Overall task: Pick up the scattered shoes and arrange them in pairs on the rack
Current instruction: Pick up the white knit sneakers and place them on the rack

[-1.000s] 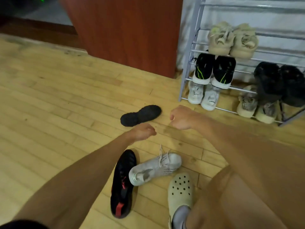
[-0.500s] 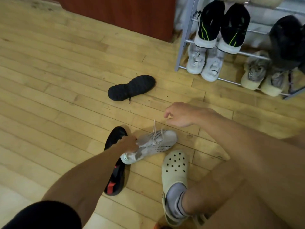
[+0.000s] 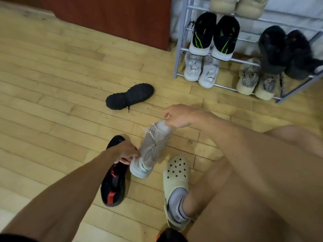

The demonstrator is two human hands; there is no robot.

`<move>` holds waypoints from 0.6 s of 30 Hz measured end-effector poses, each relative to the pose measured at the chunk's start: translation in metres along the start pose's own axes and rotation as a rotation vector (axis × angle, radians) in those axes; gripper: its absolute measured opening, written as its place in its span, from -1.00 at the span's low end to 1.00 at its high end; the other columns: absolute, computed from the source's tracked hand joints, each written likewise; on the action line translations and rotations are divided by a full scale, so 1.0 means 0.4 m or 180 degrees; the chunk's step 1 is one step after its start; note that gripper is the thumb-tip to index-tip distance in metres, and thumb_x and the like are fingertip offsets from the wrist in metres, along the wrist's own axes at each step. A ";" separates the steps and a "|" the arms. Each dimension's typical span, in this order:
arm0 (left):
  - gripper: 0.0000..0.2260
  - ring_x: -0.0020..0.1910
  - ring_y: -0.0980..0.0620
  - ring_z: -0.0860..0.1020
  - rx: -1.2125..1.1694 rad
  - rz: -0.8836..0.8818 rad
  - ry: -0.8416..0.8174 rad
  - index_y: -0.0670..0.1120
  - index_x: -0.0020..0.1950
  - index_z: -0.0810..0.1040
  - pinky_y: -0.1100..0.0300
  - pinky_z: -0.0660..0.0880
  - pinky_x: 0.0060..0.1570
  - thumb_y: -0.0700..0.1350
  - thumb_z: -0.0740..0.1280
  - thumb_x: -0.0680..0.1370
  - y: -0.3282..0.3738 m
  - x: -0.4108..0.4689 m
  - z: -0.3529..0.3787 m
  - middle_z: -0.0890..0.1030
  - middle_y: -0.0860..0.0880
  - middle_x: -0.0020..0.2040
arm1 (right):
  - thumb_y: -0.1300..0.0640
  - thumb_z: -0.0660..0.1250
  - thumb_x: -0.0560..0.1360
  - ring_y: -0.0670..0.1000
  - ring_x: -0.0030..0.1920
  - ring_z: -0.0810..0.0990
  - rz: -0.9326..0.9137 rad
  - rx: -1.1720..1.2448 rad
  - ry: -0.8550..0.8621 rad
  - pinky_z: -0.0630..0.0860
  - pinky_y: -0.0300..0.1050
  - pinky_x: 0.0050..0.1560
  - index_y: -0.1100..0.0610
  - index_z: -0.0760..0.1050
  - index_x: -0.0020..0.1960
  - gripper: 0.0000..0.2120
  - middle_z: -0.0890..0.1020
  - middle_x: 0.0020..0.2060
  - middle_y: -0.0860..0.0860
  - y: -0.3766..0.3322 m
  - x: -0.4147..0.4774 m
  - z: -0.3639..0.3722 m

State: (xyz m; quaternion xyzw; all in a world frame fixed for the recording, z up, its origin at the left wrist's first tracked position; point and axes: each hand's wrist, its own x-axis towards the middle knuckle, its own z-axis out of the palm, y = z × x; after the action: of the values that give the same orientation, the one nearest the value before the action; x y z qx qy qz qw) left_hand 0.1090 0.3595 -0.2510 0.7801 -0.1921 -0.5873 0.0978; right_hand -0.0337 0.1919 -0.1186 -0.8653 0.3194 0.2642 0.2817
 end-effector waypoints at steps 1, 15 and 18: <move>-0.95 -0.31 -0.02 0.51 -0.0162 0.0132 0.0075 -0.19 -0.19 0.53 0.23 0.52 -0.34 -0.25 0.36 0.47 0.021 -0.020 -0.011 0.54 -0.16 -0.24 | 0.12 0.22 0.54 0.14 0.19 0.54 0.0127 0.0066 0.0060 0.50 -0.06 0.05 0.20 0.38 0.38 -0.58 0.53 0.25 0.16 0.009 -0.012 -0.010; -0.80 -0.23 0.02 0.57 -0.0752 0.2594 0.0829 -0.24 0.07 0.63 0.20 0.56 -0.17 -0.21 0.35 0.49 0.643 -0.495 -0.061 0.63 -0.09 -0.13 | 0.08 0.30 0.53 0.13 -0.12 0.62 0.0165 0.2681 0.1655 0.61 0.03 -0.08 0.20 0.50 -0.02 -0.82 0.62 -0.05 0.19 0.141 -0.344 -0.339; -0.87 -0.31 0.11 0.58 -0.0838 0.2813 0.0631 -0.16 -0.02 0.65 0.26 0.53 -0.24 -0.21 0.33 0.51 0.765 -0.570 0.018 0.65 -0.02 -0.21 | 0.09 0.29 0.56 0.17 0.03 0.68 -0.0134 0.3310 0.2030 0.67 0.09 -0.11 0.15 0.39 0.27 -0.69 0.62 0.14 0.14 0.222 -0.442 -0.351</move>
State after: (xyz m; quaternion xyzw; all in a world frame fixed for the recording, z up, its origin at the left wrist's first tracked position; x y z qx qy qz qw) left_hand -0.0082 0.1769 0.0630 0.6569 -0.4194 -0.4315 0.4543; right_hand -0.1729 0.1146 0.0643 -0.6570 0.4579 -0.2041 0.5630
